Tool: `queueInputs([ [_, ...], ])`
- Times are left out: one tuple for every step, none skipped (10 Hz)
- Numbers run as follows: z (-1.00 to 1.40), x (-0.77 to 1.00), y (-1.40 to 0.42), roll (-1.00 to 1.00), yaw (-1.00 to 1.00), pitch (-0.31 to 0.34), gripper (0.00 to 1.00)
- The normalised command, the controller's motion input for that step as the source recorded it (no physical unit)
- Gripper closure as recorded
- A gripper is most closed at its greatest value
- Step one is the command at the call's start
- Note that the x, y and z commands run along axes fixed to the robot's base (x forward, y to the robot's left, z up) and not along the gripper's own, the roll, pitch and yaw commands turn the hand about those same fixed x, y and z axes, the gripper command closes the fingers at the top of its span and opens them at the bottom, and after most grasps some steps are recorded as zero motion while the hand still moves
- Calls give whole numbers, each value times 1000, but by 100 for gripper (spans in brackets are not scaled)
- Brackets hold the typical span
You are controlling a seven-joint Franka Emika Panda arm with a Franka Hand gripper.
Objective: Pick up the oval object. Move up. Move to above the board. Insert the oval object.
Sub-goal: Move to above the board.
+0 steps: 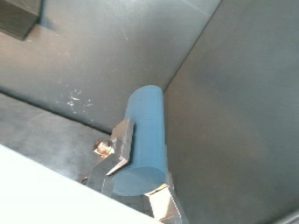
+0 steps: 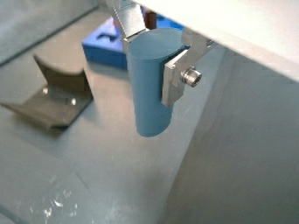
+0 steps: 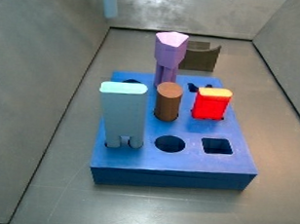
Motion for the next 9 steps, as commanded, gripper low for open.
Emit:
queueInputs([
  [1000,-52,-87,-190,-38,-24,100],
  [1000,-46,-77,-137,-25,14,100],
  [1000,-42,-71,-102,-15,38,100],
  [1000,-39,-67,-79,-9,50,100],
  [1000,-32,-61,-39,-1,67,100],
  [1000,-30,-57,-14,6,76,100],
  [1000,-26,-51,12,11,79,100],
  [1000,-23,-45,27,13,80,100],
  [1000,-21,-35,41,14,82,100],
])
